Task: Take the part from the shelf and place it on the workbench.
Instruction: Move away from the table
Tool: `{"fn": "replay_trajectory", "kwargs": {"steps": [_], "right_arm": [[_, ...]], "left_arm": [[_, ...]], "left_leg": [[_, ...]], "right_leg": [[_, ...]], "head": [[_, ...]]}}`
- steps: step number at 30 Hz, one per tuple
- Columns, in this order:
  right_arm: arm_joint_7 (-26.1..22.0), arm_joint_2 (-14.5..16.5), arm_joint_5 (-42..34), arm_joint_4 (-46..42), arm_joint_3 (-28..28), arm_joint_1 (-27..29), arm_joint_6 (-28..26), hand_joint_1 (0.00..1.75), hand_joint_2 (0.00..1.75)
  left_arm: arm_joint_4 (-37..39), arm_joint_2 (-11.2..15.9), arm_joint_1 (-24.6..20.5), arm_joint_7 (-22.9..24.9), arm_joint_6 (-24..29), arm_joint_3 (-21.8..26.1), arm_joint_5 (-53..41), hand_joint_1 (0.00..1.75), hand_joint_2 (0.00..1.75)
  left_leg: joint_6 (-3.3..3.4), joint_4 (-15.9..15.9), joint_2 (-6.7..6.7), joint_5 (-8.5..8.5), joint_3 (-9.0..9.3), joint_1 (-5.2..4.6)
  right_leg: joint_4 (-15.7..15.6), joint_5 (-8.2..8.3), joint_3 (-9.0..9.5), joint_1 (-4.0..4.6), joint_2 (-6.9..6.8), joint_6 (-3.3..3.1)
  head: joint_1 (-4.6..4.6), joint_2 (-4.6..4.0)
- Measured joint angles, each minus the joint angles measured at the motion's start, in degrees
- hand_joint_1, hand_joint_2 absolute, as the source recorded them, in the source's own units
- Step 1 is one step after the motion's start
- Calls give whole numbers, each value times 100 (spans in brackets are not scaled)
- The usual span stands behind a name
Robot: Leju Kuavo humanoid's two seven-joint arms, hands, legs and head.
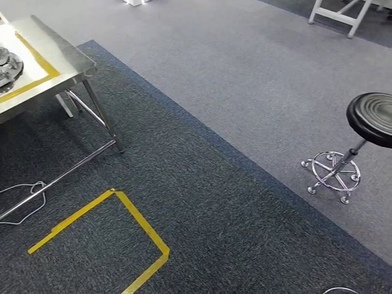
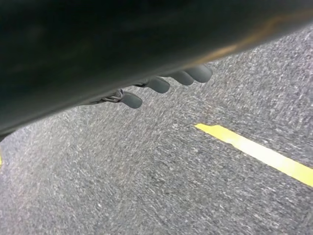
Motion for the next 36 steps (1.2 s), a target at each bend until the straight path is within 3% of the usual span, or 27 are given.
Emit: {"fn": "replay_trajectory", "kwargs": {"steps": [1, 3, 5, 6, 7, 8, 9, 10, 12, 14, 16, 18, 20, 22, 23, 24, 25, 27, 29, 31, 32, 34, 36], "right_arm": [[1, 0, -2, 1, -1, 13, -2, 0, 0], [1, 0, -9, 1, -3, 19, -9, 0, 0], [1, 2, -14, 1, -4, 6, -16, 0, 0], [1, 3, -14, 1, -4, 5, -21, 0, 0], [2, 3, -15, 2, -4, 11, -26, 0, 0], [3, 4, -16, 2, -4, 22, -35, 0, 0], [5, 4, -19, 3, -5, 32, -44, 0, 0], [8, 4, -21, 4, -7, 39, -52, 0, 0], [18, 9, -21, 10, -9, 32, -61, 0, 0], [32, 17, -10, 16, -10, 16, -62, 0, 0], [46, 10, 8, 21, -9, 30, -40, 0, 0], [53, -19, 20, 27, -8, 45, 6, 0, 0], [54, -54, 23, 30, -9, 17, 44, 0, 0], [54, -81, 23, 30, -9, -10, 62, 0, 0], [54, -91, 23, 30, -8, -11, 68, 0, 0], [55, -101, 23, 31, -9, -4, 70, 0, 0], [55, -110, 23, 31, -9, 0, 72, 0, 0], [54, -121, 23, 32, -10, -12, 73, 0, 0], [54, -123, 23, 32, -9, -42, 74, 0, 0], [55, -127, 22, 32, -9, -42, 76, 0, 0], [55, -131, 21, 32, -10, -31, 76, 0, 0], [56, -142, 21, 32, -13, -31, 76, 0, 0], [57, -147, 22, 32, -15, -47, 79, 0, 0]], "left_arm": [[1, 2, -13, 0, 1, -1, -1, 0, 0], [5, 2, -23, 1, 3, -3, -2, 0, 0], [20, 2, -10, 5, 4, -9, -2, 0, 0], [31, 2, 0, 7, 4, -13, -1, 0, 0], [40, 2, 11, 8, 3, -18, 2, 0, 0], [49, 1, 18, 9, 3, -23, 8, 0, 0], [55, 1, 20, 8, 2, -29, 14, 0, 0], [62, 0, 18, 7, 1, -34, 20, 0, 0], [92, -3, 0, 1, -2, -42, 29, 0, 0], [127, -11, -16, -8, -17, -50, 37, 0, 0], [141, -23, -36, -13, -32, -58, 53, 0, 0], [143, -40, -57, -15, -44, -72, 71, 0, 0], [143, -59, -60, -15, -70, -89, 82, 0, 0], [143, -64, -54, -10, -104, -99, 93, 0, 0], [143, -62, -55, -8, -119, -100, 97, 0, 0], [143, -62, -61, -6, -132, -101, 99, 0, 0], [143, -64, -67, -4, -141, -102, 101, 0, 0], [143, -64, -74, -4, -151, -104, 101, 0, 0], [143, -56, -77, -2, -160, -106, 101, 0, 0], [142, -45, -87, 1, -166, -107, 101, 0, 0], [141, -41, -95, 2, -169, -108, 100, 0, 0], [140, -39, -103, 2, -176, -109, 100, 0, 0], [140, -39, -93, 9, -196, -109, 101, 0, 0]], "left_leg": [[-39, 18, -21, -24, 9, 18], [-102, 279, -248, -245, -82, 45], [-112, 979, -514, -649, -393, 52], [-102, 1358, -562, -811, -571, 50], [-87, 1606, -579, -868, -696, 48], [-64, 1665, -586, -808, -739, 46], [-34, 1524, -603, -642, -689, 43], [2, 1234, -656, -418, -570, 37], [74, 547, -905, -59, -292, 21], [99, 193, -1050, 8, -158, 11], [120, 113, -955, 0, -135, 19], [174, 57, -827, 28, -125, 28], [208, 39, -668, 32, -123, 18], [220, 42, -483, 21, -122, 5], [220, 44, -396, 13, -119, 2], [214, 45, -324, 4, -110, 3], [201, 46, -260, -9, -94, 4], [150, 57, -146, -47, -56, -20], [98, 73, -35, -79, -29, -61], [57, 83, 58, -104, -8, -64], [27, 119, 6, -149, -5, -50], [-35, 473, -272, -408, -140, -14], [-58, 1225, -527, -778, -483, 6]], "right_leg": [[-2, 10, -6, 1, 54, -37], [-13, 40, 7, -6, 165, -107], [-14, 63, -1, 1, 292, -152], [-13, 68, -10, 11, 367, -164], [-12, 72, -15, 23, 445, -173], [-12, 74, -15, 35, 524, -177], [-11, 77, -12, 44, 606, -179], [-10, 81, -8, 51, 684, -177], [9, 87, -26, 70, 828, -156], [40, 99, -82, 79, 948, -111], [58, 105, -162, 67, 1020, -51], [261, -44, -298, 71, 797, 0], [866, -388, -585, 72, 488, 39], [1512, -633, -892, 51, 392, 82], [1617, -618, -934, 39, 365, 101], [1479, -494, -850, 26, 333, 115], [1152, -307, -664, 16, 268, 124], [411, -52, -252, 17, -14, 111], [94, -11, -80, 39, -164, 47], [84, 3, -89, 47, -39, -28], [79, 14, -91, 42, 21, -57], [62, 40, -80, 25, 149, -121], [63, 55, -90, 30, 296, -164]], "head": [[-5, 0], [-20, 0], [-36, 0], [-38, 0], [-38, 0], [-39, 0], [-37, 0], [-38, 0], [-39, 0], [-40, 0], [-42, 0], [-20, 0], [12, 0], [19, 0], [19, 0], [20, 0], [20, 0], [27, 0], [17, 0], [5, 0], [-1, 0], [-24, 0], [-40, 0]]}}
